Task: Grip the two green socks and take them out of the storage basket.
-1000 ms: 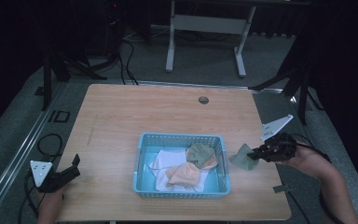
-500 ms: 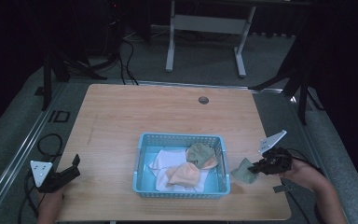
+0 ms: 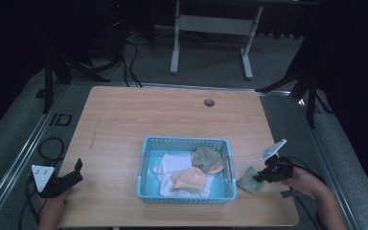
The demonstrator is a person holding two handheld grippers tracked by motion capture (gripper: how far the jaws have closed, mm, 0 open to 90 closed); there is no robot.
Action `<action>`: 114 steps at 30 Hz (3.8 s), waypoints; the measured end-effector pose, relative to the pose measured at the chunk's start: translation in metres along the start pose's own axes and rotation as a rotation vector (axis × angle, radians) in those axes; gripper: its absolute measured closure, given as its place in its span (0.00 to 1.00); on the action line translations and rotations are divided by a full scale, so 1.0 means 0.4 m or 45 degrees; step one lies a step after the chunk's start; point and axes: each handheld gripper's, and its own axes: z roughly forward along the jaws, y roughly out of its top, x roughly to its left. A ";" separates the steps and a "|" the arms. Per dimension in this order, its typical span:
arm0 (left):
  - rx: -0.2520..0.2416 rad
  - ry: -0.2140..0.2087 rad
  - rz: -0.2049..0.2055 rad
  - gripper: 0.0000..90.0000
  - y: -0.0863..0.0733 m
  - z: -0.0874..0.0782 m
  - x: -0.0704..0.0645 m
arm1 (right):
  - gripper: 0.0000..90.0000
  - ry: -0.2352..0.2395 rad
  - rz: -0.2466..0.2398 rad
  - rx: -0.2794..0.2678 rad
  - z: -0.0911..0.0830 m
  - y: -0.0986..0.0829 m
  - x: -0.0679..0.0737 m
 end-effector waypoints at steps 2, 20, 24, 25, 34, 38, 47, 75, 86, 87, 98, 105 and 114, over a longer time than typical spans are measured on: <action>-0.002 0.001 0.000 0.00 0.000 0.000 0.000 | 0.94 -0.006 0.011 0.013 0.009 -0.001 -0.010; -0.002 -0.001 -0.002 0.00 0.000 0.000 0.000 | 0.57 -0.141 -0.009 -0.023 -0.063 0.047 -0.014; -0.001 -0.001 -0.002 0.00 0.000 0.000 0.001 | 0.56 -0.141 -0.026 -0.056 -0.093 0.069 -0.003; -0.001 -0.001 -0.002 0.00 0.000 0.000 0.001 | 0.56 -0.144 -0.034 -0.061 -0.097 0.075 0.001; 0.001 0.000 -0.002 0.00 0.000 0.000 0.001 | 0.58 -0.132 -0.110 -0.072 -0.107 0.145 0.025; 0.001 0.000 -0.001 0.00 0.000 0.000 0.001 | 0.59 -0.123 -0.147 -0.073 -0.103 0.181 0.037; -0.001 -0.003 -0.005 0.00 0.000 0.000 0.001 | 0.60 -0.087 -0.218 -0.066 -0.075 0.253 0.060; -0.004 -0.019 -0.008 0.00 0.000 -0.001 0.003 | 0.58 -0.015 -0.303 0.052 0.067 0.407 0.063; -0.009 -0.027 -0.013 0.00 -0.001 -0.002 0.005 | 0.45 -0.059 -0.300 0.131 0.136 0.441 0.061; -0.009 -0.027 -0.013 0.00 -0.001 -0.002 0.005 | 0.45 -0.059 -0.300 0.131 0.136 0.441 0.061; -0.009 -0.028 -0.014 0.00 -0.001 -0.002 0.005 | 0.58 -0.109 -0.361 0.234 0.189 0.447 0.083; -0.008 -0.028 -0.016 0.00 -0.001 -0.001 0.005 | 0.93 -0.130 -0.394 0.275 0.187 0.450 0.094; -0.008 -0.027 -0.019 0.00 0.000 -0.001 0.005 | 0.95 -0.106 -0.431 0.184 0.099 0.473 0.127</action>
